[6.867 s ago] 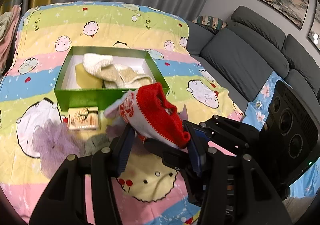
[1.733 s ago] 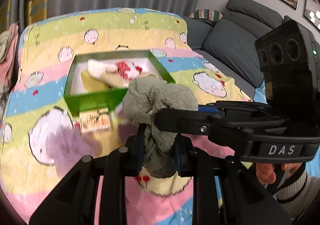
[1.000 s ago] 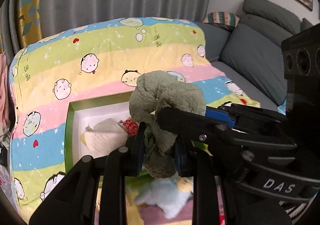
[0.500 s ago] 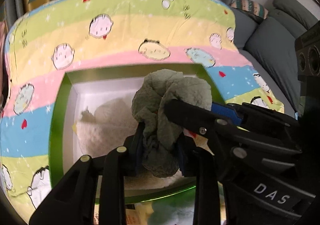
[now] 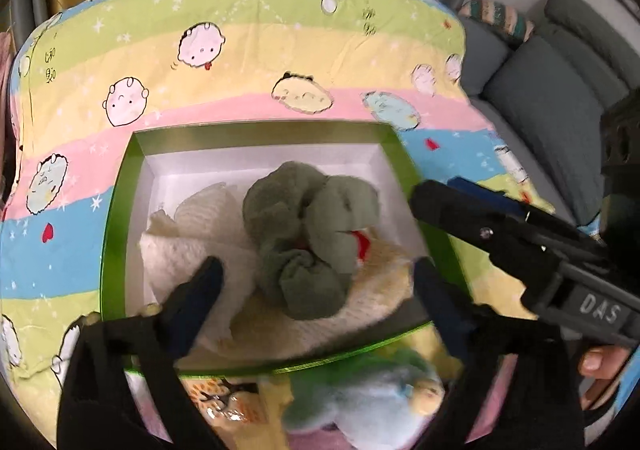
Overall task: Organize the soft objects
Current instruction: 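Move both grippers back over the purple mesh bath puff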
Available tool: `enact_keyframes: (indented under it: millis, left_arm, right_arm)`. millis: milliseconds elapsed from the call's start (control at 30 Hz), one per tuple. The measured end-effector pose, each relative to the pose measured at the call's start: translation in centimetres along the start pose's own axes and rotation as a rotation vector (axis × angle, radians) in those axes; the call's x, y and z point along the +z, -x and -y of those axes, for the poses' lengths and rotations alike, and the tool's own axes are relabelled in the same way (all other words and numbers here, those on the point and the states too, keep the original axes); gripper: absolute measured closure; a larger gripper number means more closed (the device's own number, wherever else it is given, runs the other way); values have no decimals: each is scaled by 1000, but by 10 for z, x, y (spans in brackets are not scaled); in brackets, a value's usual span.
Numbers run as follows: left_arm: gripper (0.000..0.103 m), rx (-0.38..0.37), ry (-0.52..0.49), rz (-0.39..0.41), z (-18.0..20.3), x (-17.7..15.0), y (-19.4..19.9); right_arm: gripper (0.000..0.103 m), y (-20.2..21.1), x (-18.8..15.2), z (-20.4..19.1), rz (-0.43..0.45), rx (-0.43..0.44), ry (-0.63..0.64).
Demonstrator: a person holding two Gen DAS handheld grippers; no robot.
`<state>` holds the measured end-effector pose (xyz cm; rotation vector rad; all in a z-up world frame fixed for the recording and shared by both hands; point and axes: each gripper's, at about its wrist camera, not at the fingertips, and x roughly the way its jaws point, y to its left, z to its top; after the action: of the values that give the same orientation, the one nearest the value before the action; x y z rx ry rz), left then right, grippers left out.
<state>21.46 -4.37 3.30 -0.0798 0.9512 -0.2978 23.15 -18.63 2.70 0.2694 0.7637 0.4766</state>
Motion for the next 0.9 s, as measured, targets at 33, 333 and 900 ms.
enact_keyframes:
  millis: [33, 333, 900]
  left_arm:
    - [1, -1, 4, 13, 1, 0, 5]
    - [1, 29, 18, 105, 3, -18, 71]
    - [1, 101, 105, 139, -31, -107, 148]
  right_arm:
    - [40, 8, -1, 2, 12, 1, -9]
    - [31, 68, -35, 12, 57, 19, -45]
    - [29, 122, -117, 4, -2, -29, 20]
